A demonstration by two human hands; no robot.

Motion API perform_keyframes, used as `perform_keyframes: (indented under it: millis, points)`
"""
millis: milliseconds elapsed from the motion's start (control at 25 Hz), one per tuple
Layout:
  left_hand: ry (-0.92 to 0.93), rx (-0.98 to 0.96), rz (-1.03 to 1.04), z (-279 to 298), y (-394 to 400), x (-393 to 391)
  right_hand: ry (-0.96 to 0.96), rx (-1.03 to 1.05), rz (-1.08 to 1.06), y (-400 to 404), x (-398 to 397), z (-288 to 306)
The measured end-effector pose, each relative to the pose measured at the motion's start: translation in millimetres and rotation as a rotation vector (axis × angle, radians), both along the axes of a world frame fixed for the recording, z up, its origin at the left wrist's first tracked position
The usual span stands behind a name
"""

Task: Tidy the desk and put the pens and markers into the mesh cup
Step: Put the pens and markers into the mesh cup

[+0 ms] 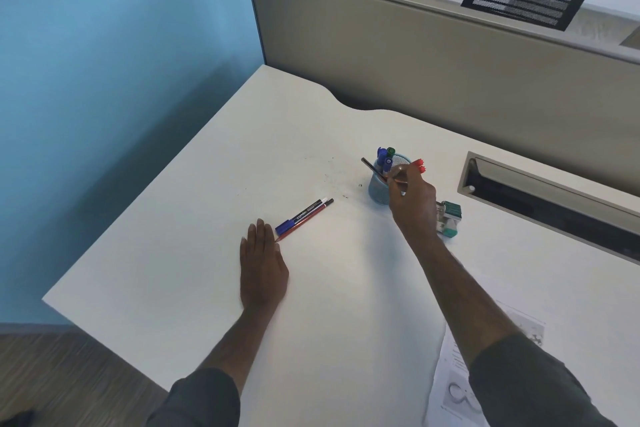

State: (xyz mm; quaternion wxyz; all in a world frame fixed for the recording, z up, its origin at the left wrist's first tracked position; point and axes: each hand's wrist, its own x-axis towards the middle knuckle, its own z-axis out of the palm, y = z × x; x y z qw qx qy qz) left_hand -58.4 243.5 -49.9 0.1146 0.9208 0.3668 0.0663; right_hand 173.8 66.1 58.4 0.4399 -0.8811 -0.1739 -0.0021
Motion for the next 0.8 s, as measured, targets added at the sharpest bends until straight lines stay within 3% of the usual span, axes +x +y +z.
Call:
perform_keyframes:
  millis: [280, 520, 800]
  points:
    - [-0.016, -0.007, -0.007, -1.3, 0.9, 0.2, -0.001, 0.002, -0.016, -0.1, -7.3, 9.9]
    - [-0.013, -0.007, -0.002, -3.3, 1.2, 0.8, -0.312, 0.032, -0.037, 7.9, -24.2, 33.5]
    - [-0.014, -0.009, 0.0, -3.5, 1.4, 0.7, -0.385, 0.062, 0.076, 38.6, -42.1, 33.5]
